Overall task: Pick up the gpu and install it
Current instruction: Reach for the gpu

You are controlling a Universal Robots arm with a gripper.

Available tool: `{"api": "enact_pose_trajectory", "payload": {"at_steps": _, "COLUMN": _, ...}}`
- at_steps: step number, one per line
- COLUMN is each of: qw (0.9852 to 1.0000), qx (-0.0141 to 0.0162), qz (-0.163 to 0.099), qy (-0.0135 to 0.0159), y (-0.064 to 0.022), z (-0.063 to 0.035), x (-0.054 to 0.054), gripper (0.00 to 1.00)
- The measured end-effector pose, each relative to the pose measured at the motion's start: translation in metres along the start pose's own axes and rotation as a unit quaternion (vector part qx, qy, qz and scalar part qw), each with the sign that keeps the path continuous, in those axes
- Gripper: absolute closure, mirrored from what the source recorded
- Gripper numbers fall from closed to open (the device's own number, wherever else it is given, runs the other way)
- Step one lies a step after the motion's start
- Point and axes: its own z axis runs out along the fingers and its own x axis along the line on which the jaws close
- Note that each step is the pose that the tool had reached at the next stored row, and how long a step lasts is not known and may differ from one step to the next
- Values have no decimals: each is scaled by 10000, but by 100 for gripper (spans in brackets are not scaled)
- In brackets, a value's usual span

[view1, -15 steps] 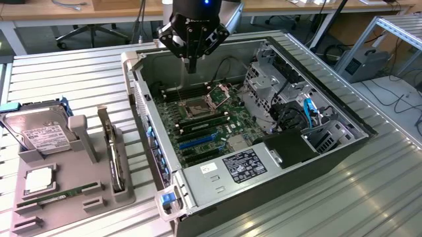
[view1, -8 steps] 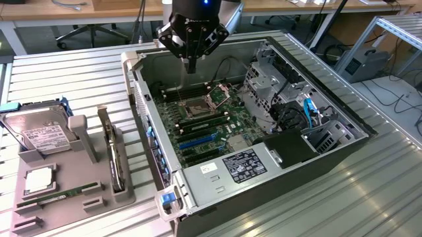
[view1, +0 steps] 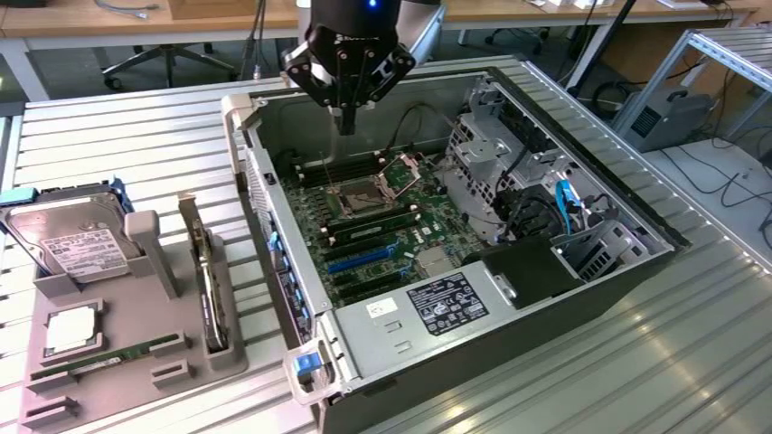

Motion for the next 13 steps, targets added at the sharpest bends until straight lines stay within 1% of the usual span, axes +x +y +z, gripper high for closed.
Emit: {"api": "enact_pose_trajectory", "payload": {"at_steps": 13, "qw": 10000, "qx": 0, "qz": 0, "qy": 0, "y": -2, "z": -1, "x": 31, "gripper": 89}}
